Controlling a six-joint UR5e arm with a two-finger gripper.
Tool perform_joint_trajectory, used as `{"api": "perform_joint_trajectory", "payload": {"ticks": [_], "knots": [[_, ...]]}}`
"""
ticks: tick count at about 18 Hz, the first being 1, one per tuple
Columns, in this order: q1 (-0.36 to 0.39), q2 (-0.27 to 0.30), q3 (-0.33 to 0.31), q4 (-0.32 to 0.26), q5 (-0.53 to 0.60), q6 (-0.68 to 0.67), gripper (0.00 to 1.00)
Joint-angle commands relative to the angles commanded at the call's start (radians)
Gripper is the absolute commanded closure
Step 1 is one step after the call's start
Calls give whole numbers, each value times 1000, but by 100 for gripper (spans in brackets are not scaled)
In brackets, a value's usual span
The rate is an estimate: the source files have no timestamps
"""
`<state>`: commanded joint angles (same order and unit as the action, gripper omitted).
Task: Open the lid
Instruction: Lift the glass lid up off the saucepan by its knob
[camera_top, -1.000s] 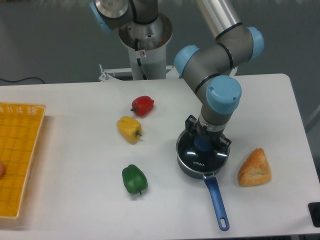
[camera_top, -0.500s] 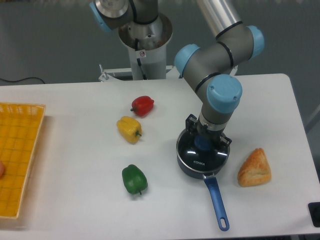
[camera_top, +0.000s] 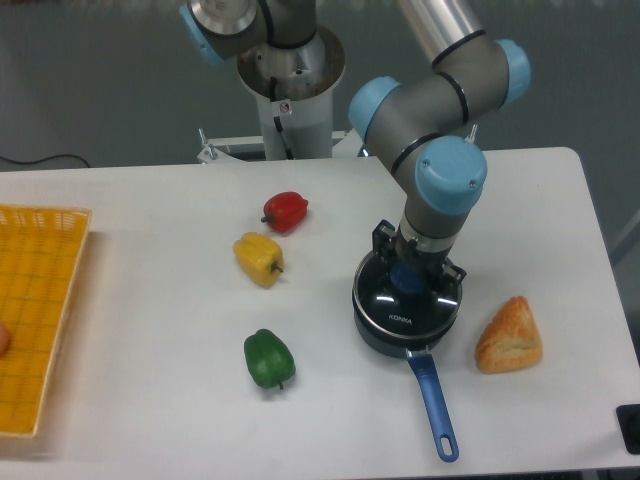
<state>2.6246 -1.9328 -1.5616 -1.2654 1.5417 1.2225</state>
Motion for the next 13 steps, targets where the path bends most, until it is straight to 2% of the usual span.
{"api": "perform_joint_trajectory", "payload": {"ticks": [9,13], "knots": [[15,18,58,-104,3,5,50],[44,29,69,-137,3,66,50]]}}
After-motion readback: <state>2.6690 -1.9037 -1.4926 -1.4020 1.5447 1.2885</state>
